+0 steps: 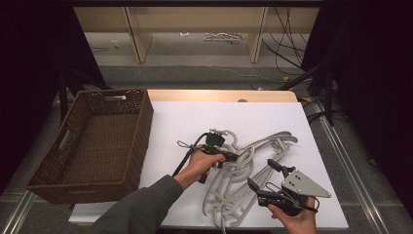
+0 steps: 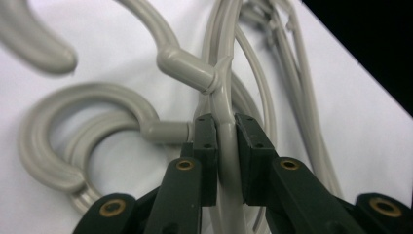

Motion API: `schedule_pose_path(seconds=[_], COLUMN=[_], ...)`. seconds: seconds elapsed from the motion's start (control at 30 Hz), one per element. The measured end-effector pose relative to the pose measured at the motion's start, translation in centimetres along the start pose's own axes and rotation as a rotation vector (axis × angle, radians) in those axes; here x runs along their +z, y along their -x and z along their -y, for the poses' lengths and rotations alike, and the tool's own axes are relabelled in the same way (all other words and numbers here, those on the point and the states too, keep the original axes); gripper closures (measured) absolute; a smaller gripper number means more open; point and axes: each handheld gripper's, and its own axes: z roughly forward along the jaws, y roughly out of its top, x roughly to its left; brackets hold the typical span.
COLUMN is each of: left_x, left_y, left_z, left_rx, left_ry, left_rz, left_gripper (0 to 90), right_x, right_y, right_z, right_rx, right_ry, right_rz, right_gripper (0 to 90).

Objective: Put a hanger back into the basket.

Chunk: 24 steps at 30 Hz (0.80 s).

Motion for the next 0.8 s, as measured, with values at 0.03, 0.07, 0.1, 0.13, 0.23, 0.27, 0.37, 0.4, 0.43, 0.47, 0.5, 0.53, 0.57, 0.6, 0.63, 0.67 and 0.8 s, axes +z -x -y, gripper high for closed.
schedule_pose_path(seconds=[0.03, 0.07, 0.1, 0.13, 0.23, 0.27, 0.37, 0.4, 0.43, 0.47, 0.5, 0.53, 0.57, 0.6, 0.63, 0.67, 0.8], left_x=[-0.2, -0.4, -0.6, -0.8, -1.1, -1.2, -1.6, -1.8, -1.9, -2.2, -2.4, -2.7, -2.9, -3.2, -3.6, -3.9, -5.4], left_y=[0.0, 0.2, 0.1, 0.2, 0.3, 0.3, 0.3, 0.3, 0.3, 0.3, 0.4, 0.4, 0.4, 0.5, 0.6, 0.7, 1.1], left_z=[-0.1, -0.1, -0.2, -0.2, -0.4, -0.4, -0.7, -0.8, -0.9, -1.0, -1.2, -1.4, -1.5, -1.6, -1.8, -2.0, -3.1], left_rx=[-0.002, -0.003, 0.01, 0.016, 0.023, 0.027, 0.042, 0.04, 0.044, 0.038, 0.04, 0.047, 0.051, 0.058, 0.063, 0.064, 0.076], left_ry=[0.012, 0.035, 0.028, 0.034, 0.056, 0.062, 0.077, 0.088, 0.095, 0.109, 0.112, 0.121, 0.123, 0.134, 0.141, 0.152, 0.189], left_rz=[-0.006, -0.008, 0.004, 0.001, -0.005, -0.007, -0.007, -0.01, -0.009, -0.007, -0.008, -0.009, -0.002, -0.007, -0.013, -0.014, -0.01], left_gripper=[80.6, 80.8, 80.9, 80.9, 80.8, 80.8, 80.7, 80.7, 80.7, 80.7, 80.7, 80.7, 80.7, 80.7, 80.7, 80.7, 80.6], right_x=[0.0, 0.0, 0.0, 0.0, 0.1, 0.0, 0.1, 0.1, 0.1, 0.0, 0.0, 0.0, 0.0, 0.0, 0.0, 0.0, 0.1], right_y=[0.0, 0.0, 0.0, 0.0, 0.1, 0.1, 0.1, 0.1, 0.1, 0.0, 0.0, 0.0, 0.0, 0.0, 0.0, 0.0, 0.2], right_z=[0.0, 0.0, 0.0, 0.0, 0.0, 0.0, 0.0, 0.0, 0.0, 0.0, 0.0, 0.0, 0.0, 0.0, 0.0, 0.0, 0.0], right_rx=[-0.002, -0.002, -0.006, -0.004, -0.025, -0.013, -0.025, -0.023, -0.02, -0.006, -0.006, -0.004, -0.003, -0.004, -0.006, -0.003, -0.026], right_ry=[0.0, -0.001, -0.005, -0.008, 0.006, -0.005, 0.009, 0.007, 0.002, -0.009, -0.009, -0.007, -0.005, -0.005, -0.007, -0.01, 0.006], right_rz=[0.002, 0.001, 0.01, 0.009, 0.016, 0.011, 0.015, 0.014, 0.012, 0.007, 0.01, 0.009, 0.006, 0.01, 0.011, 0.01, 0.015], right_gripper=[16.3, 16.3, 16.3, 16.3, 16.4, 16.4, 16.4, 16.4, 16.4, 16.4, 16.4, 16.4, 16.4, 16.4, 16.4, 16.4, 16.4])
